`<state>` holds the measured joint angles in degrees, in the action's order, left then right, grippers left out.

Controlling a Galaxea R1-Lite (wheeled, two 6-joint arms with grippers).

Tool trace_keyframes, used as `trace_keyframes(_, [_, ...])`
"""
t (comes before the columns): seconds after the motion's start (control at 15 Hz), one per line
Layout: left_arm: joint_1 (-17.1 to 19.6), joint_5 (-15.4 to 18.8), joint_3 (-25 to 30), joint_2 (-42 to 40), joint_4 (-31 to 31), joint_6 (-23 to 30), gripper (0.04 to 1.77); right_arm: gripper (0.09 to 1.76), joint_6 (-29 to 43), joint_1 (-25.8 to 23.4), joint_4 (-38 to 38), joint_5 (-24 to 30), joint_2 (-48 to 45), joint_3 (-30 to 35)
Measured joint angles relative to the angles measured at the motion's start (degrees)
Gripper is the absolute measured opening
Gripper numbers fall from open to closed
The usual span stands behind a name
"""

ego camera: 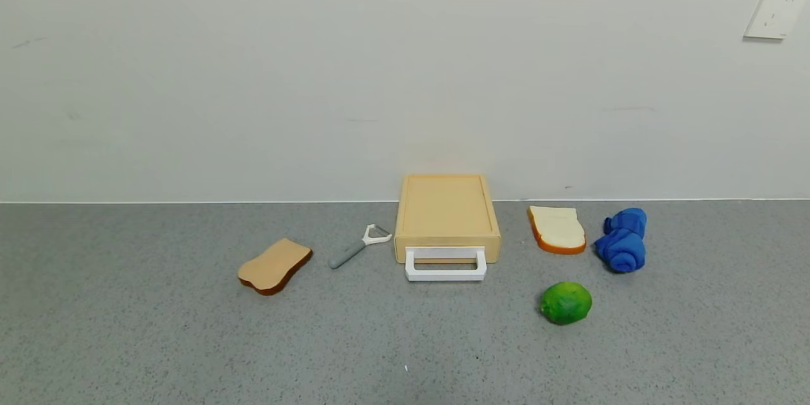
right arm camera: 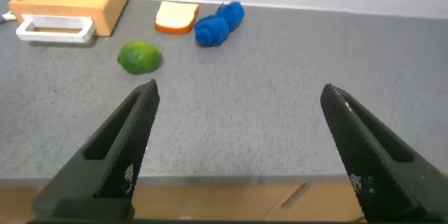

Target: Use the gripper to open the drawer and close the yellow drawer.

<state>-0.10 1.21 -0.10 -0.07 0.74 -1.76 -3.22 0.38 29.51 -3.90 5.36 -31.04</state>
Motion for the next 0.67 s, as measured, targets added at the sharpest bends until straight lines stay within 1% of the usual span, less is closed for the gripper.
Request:
trace_keyframes(0.13, [0.0, 0.0, 0.0, 0.0, 0.02, 0.02, 1.72, 1.7, -1.62, -0.16, -6.08, -0.39, -2.83, 6.13])
trace_keyframes(0.33, [0.0, 0.02, 0.0, 0.0, 0.02, 0.0, 1.72, 1.7, -1.9, -0.22, -20.92, -0.67, -4.74, 17.04])
trace_keyframes(0.47, [0.0, 0.0, 0.0, 0.0, 0.0, 0.0, 1.72, 1.7, -2.32, -0.24, -28.36, -0.61, -5.16, 24.21])
trace_keyframes(0.53, [0.0, 0.0, 0.0, 0.0, 0.02, 0.0, 1.72, 1.7, -2.36, -0.24, -29.81, -0.54, -5.25, 26.49])
trace_keyframes(0.67, [0.0, 0.0, 0.0, 0.0, 0.02, 0.0, 1.72, 1.7, -2.23, -0.22, -30.14, 0.18, -5.34, 28.73])
